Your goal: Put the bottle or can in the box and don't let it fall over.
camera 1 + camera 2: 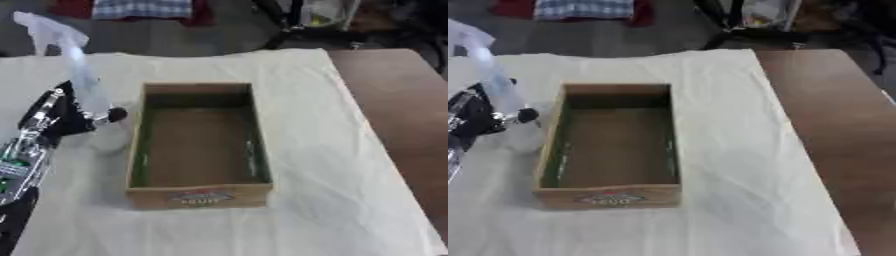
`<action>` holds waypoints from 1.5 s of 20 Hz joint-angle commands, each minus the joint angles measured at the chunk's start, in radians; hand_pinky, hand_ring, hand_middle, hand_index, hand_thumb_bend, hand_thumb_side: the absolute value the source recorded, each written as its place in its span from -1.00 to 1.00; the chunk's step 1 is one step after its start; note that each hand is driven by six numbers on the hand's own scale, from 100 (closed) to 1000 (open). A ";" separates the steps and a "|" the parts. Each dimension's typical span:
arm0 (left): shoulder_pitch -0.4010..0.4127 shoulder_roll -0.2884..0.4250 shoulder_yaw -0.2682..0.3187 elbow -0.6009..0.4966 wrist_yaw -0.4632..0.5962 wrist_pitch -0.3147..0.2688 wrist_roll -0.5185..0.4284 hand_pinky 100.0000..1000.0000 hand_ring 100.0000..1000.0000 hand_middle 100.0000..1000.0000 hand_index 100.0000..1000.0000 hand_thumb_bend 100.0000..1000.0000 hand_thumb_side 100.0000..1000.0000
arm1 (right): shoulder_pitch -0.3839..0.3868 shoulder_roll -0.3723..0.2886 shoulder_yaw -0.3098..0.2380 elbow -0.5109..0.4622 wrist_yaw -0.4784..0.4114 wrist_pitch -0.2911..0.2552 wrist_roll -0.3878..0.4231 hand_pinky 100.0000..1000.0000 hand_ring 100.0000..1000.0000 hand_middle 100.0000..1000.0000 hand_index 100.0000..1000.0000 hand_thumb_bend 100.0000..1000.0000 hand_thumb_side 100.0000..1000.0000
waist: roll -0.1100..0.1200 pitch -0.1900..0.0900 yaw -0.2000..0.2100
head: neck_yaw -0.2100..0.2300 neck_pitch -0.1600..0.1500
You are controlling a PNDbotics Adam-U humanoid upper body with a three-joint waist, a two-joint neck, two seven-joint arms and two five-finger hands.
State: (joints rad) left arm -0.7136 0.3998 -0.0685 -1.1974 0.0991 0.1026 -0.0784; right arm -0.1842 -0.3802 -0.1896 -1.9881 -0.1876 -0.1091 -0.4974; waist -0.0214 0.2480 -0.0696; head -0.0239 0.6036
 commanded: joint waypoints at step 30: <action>-0.058 -0.015 0.021 0.043 -0.006 -0.005 0.175 0.29 1.00 0.80 -0.67 -0.55 -1.00 | -0.017 -0.009 0.003 -0.012 -0.018 -0.001 0.002 0.84 1.00 1.00 0.73 -1.00 0.31 | -0.001 -0.008 -0.009 | 0.014 -0.032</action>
State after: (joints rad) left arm -0.7517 0.3688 -0.0512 -1.1408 0.0894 0.1031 0.0940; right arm -0.1930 -0.3735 -0.1835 -1.9881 -0.1992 -0.1092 -0.4926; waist -0.0220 0.2525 -0.0767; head -0.0109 0.5857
